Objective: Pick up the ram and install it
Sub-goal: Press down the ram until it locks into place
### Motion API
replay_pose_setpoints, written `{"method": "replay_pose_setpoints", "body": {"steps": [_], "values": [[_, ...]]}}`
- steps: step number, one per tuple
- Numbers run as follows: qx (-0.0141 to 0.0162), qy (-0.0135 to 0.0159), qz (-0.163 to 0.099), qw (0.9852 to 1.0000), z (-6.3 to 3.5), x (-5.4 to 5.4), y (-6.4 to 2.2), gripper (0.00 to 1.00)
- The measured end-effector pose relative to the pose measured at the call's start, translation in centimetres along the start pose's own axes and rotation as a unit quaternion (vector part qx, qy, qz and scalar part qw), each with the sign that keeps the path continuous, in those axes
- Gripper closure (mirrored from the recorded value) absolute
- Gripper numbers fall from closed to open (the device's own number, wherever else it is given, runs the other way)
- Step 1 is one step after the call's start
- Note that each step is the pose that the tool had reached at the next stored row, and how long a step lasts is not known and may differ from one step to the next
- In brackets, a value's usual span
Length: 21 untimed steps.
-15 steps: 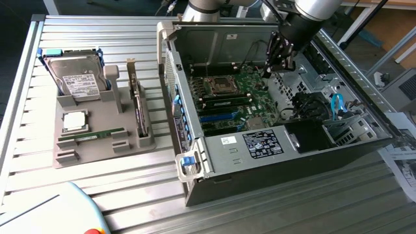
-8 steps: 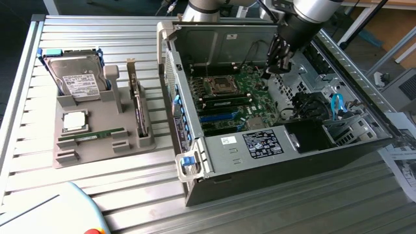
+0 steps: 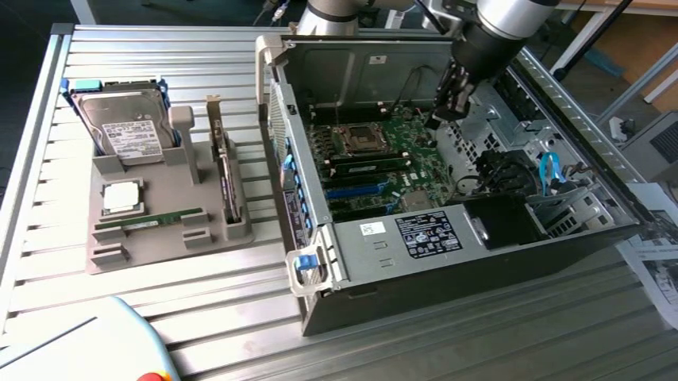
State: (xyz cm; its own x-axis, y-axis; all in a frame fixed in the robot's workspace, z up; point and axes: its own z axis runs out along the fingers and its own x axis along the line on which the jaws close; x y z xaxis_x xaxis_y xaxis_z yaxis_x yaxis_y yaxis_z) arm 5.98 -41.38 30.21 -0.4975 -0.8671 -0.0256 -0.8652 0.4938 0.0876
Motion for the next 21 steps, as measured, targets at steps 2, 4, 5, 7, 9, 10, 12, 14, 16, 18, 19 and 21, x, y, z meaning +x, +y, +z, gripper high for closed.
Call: {"method": "replay_pose_setpoints", "body": {"steps": [2, 4, 5, 7, 9, 10, 12, 14, 16, 18, 19, 21], "values": [[0.0004, -0.0015, 0.016, 0.9999, 0.05, 0.00, 0.00, 0.89], [0.0008, -0.0029, 0.033, 0.9995, 0.09, 0.00, -0.01, 0.89], [0.0011, -0.0038, 0.043, 0.9991, 0.11, 0.00, -0.01, 0.89], [0.0016, -0.0056, 0.063, 0.9980, 0.16, 0.00, -0.01, 0.89], [0.0022, -0.0076, 0.085, 0.9963, 0.20, 0.00, -0.02, 0.89], [0.0024, -0.0083, 0.094, 0.9956, 0.20, 0.00, -0.02, 0.89], [0.0030, -0.0102, 0.115, 0.9933, 0.24, 0.01, -0.02, 0.89], [0.0035, -0.0120, 0.136, 0.9906, 0.27, 0.01, -0.03, 0.89], [0.0039, -0.0135, 0.153, 0.9882, 0.29, 0.01, -0.02, 0.89], [0.0044, -0.0151, 0.171, 0.9852, 0.31, 0.01, -0.03, 0.89], [0.0047, -0.0162, 0.184, 0.9827, 0.33, 0.01, -0.03, 0.89], [0.0051, -0.0174, 0.198, 0.9801, 0.35, 0.01, -0.03, 0.89]]}}
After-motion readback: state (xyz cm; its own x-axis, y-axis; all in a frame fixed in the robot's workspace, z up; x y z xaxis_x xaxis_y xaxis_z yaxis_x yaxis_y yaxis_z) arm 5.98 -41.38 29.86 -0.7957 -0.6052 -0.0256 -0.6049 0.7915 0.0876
